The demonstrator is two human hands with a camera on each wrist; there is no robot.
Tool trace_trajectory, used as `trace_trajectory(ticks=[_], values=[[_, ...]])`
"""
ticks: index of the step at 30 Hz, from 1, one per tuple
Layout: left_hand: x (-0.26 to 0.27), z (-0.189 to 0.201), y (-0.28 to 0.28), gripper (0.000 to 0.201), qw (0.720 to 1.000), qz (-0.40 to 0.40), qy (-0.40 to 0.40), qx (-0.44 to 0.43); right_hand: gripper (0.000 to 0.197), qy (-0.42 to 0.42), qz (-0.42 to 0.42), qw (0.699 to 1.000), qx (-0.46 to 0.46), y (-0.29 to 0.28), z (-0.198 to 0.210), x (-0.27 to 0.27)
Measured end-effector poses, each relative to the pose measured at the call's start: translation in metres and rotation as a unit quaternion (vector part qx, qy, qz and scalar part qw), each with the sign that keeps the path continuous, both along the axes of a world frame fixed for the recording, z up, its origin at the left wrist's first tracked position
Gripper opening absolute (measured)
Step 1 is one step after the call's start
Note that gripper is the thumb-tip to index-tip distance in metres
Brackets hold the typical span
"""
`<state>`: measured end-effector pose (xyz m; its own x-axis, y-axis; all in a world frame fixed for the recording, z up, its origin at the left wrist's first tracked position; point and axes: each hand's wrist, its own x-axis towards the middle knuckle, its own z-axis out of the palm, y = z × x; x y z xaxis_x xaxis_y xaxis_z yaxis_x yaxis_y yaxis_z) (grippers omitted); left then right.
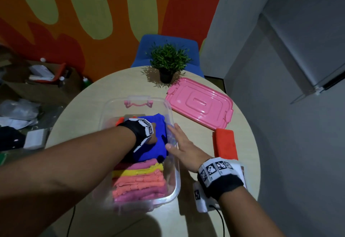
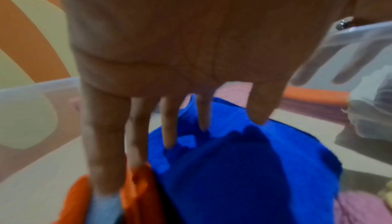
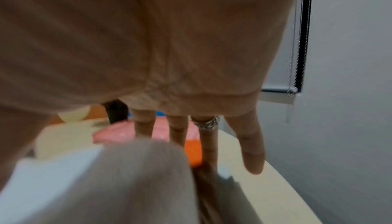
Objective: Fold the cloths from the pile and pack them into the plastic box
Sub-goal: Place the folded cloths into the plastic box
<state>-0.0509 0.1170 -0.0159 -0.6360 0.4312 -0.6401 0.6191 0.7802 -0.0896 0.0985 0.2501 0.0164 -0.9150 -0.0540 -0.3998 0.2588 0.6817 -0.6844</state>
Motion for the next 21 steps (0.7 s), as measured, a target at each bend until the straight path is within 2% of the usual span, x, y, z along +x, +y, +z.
trace_trajectory(ticks=[2,5,8,10,12,15,18,21], values=[[0.005,0.0,0.009,0.072,0.997,0.046,0.014,0.052,0.052,0.052,-0.084,0.994,-0.037,0.024,0.014,0.002],[0.025,-0.013,0.013,0.081,0.993,0.099,-0.027,0.066,0.053,0.039,-0.162,0.984,0.062,0.074,0.023,0.016],[0.03,-0.031,0.008,0.086,0.991,0.11,-0.029,0.067,0.082,-0.093,-0.134,0.976,0.142,0.112,0.019,0.042],[0.03,-0.032,0.009,0.087,0.993,0.098,-0.02,0.057,0.102,-0.191,-0.109,0.959,0.178,0.125,0.003,0.057],[0.03,-0.029,0.009,0.088,0.994,0.095,-0.018,0.047,0.121,-0.247,-0.092,0.94,0.219,0.133,-0.016,0.067],[0.029,-0.032,0.006,0.089,0.994,0.098,-0.014,0.049,0.153,-0.257,-0.148,0.935,0.196,0.145,-0.044,0.078],[0.03,-0.03,0.007,0.088,0.995,0.096,-0.013,0.033,0.157,-0.255,-0.238,0.922,0.167,0.147,-0.061,0.086],[0.036,-0.021,0.012,0.08,0.996,0.077,-0.046,-0.013,0.17,-0.255,-0.306,0.911,0.103,0.147,-0.071,0.092]])
